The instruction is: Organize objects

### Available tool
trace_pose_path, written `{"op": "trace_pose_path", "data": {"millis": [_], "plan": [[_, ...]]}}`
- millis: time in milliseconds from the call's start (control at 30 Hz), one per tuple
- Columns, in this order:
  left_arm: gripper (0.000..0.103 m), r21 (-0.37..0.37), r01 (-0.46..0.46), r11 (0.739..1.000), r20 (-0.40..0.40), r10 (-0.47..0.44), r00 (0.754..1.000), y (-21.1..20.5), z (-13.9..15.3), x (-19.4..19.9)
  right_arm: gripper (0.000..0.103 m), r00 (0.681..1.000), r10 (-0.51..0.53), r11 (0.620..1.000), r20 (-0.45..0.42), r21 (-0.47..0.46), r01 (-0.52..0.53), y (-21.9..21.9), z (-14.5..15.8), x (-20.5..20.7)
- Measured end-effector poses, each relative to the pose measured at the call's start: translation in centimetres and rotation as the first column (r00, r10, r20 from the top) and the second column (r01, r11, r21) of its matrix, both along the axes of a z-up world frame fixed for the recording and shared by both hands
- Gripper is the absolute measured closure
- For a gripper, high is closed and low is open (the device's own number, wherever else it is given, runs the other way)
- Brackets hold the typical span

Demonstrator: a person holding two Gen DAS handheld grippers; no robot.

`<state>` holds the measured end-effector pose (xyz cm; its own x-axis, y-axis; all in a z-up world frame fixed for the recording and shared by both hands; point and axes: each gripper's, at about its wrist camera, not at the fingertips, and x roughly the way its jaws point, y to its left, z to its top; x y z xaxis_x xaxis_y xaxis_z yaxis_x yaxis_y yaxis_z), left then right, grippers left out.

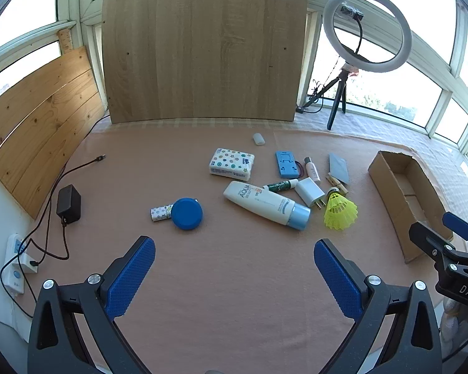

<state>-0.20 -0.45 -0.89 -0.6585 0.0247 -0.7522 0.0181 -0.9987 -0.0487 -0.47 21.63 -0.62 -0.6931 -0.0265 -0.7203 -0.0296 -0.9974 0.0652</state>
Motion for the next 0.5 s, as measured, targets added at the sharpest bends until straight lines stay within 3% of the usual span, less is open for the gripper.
{"op": "trace_pose_path", "data": {"millis": [500], "plan": [[0.0, 0.006, 0.001, 1.0, 0.005, -0.001, 1.0, -0.03, -0.09, 0.15, 0.0, 1.0, -0.001, 1.0, 0.005, -0.002, 0.001, -0.34, -0.18, 0.24]]}}
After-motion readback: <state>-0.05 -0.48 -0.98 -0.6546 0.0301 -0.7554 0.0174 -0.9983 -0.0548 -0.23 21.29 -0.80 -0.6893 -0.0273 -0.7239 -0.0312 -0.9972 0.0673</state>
